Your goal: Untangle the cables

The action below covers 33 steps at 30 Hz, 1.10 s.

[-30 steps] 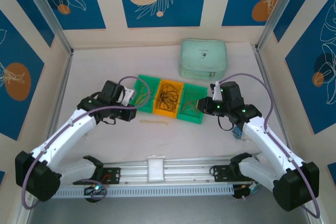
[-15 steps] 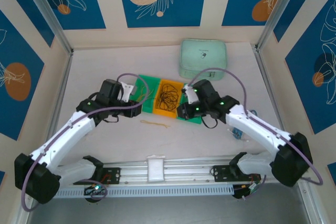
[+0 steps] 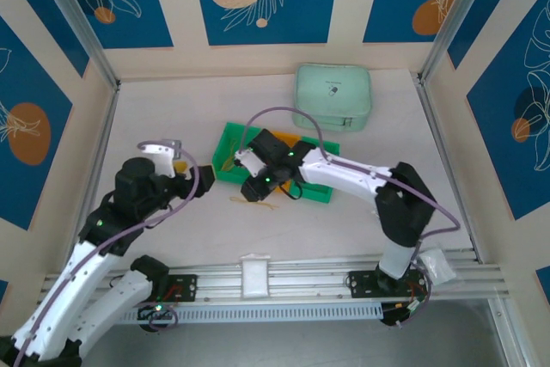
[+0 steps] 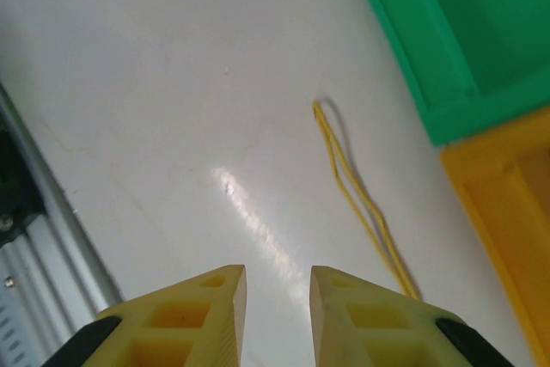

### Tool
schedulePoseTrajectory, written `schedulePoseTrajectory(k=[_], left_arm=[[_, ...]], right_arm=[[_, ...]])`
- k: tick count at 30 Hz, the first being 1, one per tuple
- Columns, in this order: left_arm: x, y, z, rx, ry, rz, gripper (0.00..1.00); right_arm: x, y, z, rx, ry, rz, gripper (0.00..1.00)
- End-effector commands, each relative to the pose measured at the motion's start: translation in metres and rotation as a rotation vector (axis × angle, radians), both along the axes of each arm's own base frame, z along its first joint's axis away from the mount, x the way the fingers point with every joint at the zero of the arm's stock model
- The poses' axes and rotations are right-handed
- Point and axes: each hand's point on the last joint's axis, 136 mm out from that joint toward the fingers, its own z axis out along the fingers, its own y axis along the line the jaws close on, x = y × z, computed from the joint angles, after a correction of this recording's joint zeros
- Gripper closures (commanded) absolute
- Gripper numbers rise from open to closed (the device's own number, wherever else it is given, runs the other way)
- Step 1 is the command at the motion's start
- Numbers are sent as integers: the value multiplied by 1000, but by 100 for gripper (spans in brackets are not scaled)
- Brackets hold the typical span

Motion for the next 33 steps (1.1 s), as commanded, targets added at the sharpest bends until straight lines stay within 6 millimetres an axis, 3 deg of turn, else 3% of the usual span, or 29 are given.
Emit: schedulePoseTrajectory(k=[1, 6, 14, 21, 33], left_arm=[[-4, 23, 6, 34, 1, 102, 5], [-12, 24, 17, 7, -22, 87, 0], [-16, 30, 16, 36, -32, 101, 0], [-16, 32, 14, 51, -32, 107, 1], [-16, 37, 10, 80, -39, 122, 1]], right_arm=[[0, 7, -20, -117, -41, 106, 73], [3, 19, -46, -203, -26, 162, 72], [12, 27, -65, -254, -25, 182, 71], [21, 29, -76, -290, -50, 187, 70], [20, 40, -90, -308, -38, 227, 70]])
